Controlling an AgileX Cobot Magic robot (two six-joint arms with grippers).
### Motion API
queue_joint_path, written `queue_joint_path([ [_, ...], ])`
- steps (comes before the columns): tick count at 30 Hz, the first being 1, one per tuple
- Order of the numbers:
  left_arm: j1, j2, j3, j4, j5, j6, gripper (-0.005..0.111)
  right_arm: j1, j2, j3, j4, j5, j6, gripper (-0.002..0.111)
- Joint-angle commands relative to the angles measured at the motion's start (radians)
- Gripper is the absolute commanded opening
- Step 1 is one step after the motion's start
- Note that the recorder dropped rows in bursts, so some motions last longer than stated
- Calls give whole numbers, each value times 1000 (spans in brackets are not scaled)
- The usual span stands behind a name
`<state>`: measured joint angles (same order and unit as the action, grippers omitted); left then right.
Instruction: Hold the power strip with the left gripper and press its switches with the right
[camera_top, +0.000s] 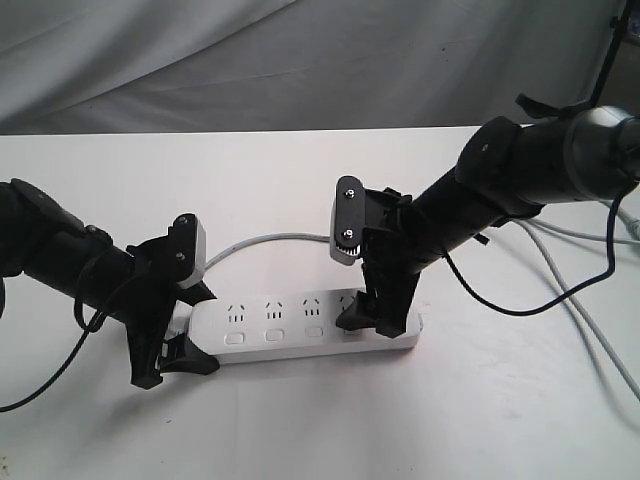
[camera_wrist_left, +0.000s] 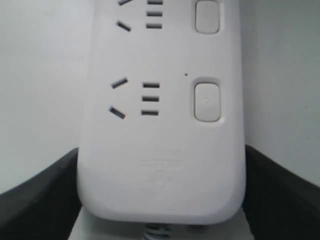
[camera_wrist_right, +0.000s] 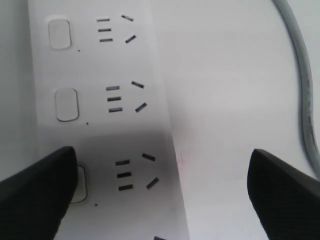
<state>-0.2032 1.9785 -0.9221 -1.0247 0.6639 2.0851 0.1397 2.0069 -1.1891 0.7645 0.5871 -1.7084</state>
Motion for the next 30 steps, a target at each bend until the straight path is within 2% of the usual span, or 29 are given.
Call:
queue_joint_path([
  [1,-7,1,-3,8,-35,9,0,1,13,43,-58,-99,-52,85],
  [5,-7,1,-3,8,-35,9,0,1,13,63,-8,-147,-102,85],
  [14,-7,1,-3,8,-35,9,0,1,13,63,-22,-74,-136,85],
  [30,-7,1,-3,8,-35,9,0,1,13,64,-35,-47,-136,85],
])
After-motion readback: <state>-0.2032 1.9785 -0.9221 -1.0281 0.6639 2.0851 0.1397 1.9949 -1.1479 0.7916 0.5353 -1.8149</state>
